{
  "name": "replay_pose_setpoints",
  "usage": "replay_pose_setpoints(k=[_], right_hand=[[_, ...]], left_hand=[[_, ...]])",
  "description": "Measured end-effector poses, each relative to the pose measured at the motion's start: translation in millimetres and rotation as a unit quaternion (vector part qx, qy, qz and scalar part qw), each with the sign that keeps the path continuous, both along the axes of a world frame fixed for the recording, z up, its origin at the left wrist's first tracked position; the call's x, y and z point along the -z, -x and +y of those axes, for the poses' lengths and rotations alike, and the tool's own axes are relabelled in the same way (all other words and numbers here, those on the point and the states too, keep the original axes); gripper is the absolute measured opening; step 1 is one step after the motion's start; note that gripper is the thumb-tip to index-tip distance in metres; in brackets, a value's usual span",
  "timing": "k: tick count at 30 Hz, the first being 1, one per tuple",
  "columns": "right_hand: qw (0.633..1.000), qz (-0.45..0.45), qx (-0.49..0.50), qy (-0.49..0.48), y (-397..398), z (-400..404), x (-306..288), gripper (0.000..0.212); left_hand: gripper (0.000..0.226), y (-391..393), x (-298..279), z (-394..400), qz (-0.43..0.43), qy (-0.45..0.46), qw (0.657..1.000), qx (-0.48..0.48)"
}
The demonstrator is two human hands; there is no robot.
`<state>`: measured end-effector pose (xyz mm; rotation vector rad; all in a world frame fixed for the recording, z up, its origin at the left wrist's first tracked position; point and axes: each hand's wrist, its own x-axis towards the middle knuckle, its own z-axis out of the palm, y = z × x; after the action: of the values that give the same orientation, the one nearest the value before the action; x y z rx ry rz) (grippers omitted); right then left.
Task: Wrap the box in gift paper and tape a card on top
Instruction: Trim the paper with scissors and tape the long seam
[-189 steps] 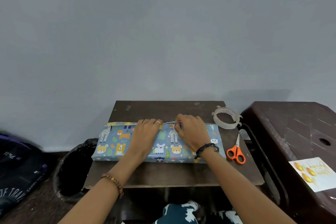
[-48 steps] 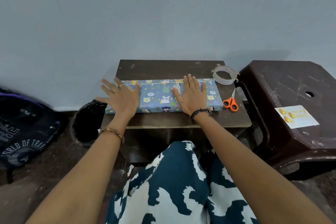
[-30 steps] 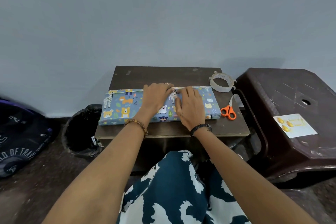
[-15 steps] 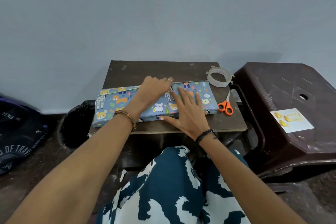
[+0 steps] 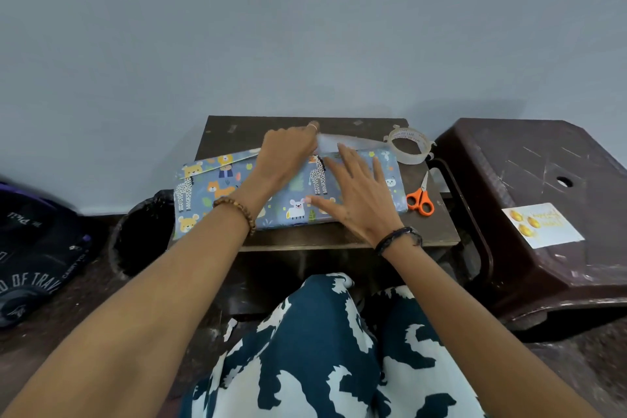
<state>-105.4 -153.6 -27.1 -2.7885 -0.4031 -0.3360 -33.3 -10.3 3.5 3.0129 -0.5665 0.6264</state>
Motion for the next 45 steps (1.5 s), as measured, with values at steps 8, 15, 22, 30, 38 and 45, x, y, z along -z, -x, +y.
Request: replay_pose_setpoints(k=[8,15,22,30,38,45], right_hand=[[1.000,-0.012,-0.021,0.008,-19.2,11.3,-6.7,0.065],[1.000,0.010,-0.001,0.014,-26.6,15.3,4.6,0.075],[1.000,-0.002,0.019,-0.001,-25.1,16.0,20.7,0.082],[0.991,-0.112,0.056,-0.039,-22.0,16.5,26.8,0.065],[0.997,-0.012,0.063,0.030,-25.0,14.1,27.4,0.082],[0.997,-0.026,0.062,0.028,-24.7,15.4,25.3,0.071]], left_hand=[[0.025,-10.0,-1.8,7.2,0.026,-0.019,0.999,-0.011],[0.025,-4.4,2.3,2.8,0.057,-0.034,0.998,-0.011],[0.025,11.1,22.8,0.5,0.030,-0.066,0.997,0.016],[0.035,24.2,24.7,6.9,-0.014,-0.033,0.998,0.057],[0.016,16.5,40.4,9.4,0.042,0.071,0.993,0.084],[0.045,43.3,50.2,17.4,0.139,0.009,0.990,-0.022]])
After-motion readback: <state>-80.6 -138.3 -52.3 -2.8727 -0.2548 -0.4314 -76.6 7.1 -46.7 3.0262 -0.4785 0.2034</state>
